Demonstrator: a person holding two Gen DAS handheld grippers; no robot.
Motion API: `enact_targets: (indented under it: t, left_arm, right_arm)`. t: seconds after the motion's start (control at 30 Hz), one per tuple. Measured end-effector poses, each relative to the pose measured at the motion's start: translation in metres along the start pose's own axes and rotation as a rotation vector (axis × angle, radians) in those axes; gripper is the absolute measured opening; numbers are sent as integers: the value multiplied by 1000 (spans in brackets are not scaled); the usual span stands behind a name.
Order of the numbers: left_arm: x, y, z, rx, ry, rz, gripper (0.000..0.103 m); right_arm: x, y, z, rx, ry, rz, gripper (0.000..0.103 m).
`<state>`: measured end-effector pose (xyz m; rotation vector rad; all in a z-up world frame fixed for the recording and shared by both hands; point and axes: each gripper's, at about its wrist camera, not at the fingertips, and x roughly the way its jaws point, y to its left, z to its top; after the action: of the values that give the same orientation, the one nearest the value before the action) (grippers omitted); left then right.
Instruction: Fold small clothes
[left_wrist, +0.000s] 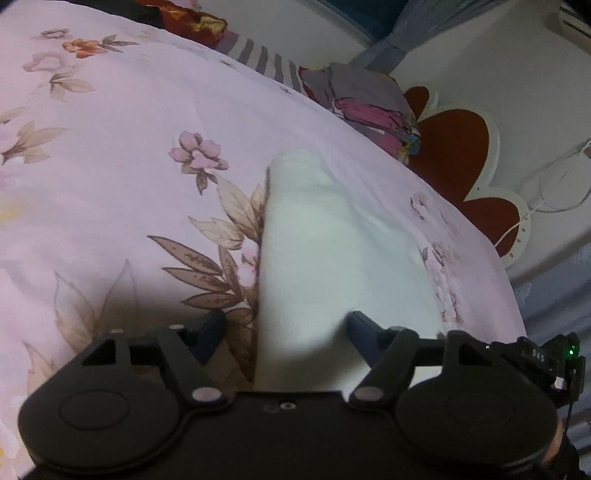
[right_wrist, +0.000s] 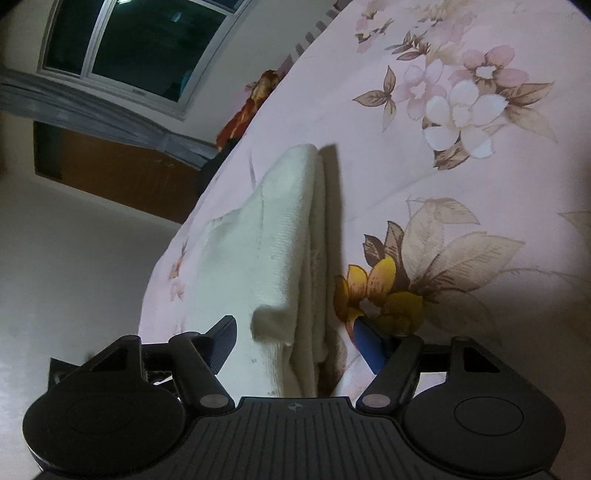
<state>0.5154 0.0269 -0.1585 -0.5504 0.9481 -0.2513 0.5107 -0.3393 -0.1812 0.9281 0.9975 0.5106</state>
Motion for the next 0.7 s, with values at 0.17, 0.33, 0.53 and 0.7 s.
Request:
enact_targets:
  t: [0.17,0.33,0.53,0.7]
  left_arm:
    - [12,-2,2,-8,25,-30,64]
    - [22,-6,6,-15,38,-46,62]
    - [27,-8,10,11,54,-51,58]
    - [26,-16,9,76,59,-21,50]
  right_arm:
    - [10,10,7,-54,42,-6,70]
    - [25,15,7,-74,66,-32,45]
    - [19,3,7,1,56,9,45]
    - [22,9,5,-22,19,-30,45]
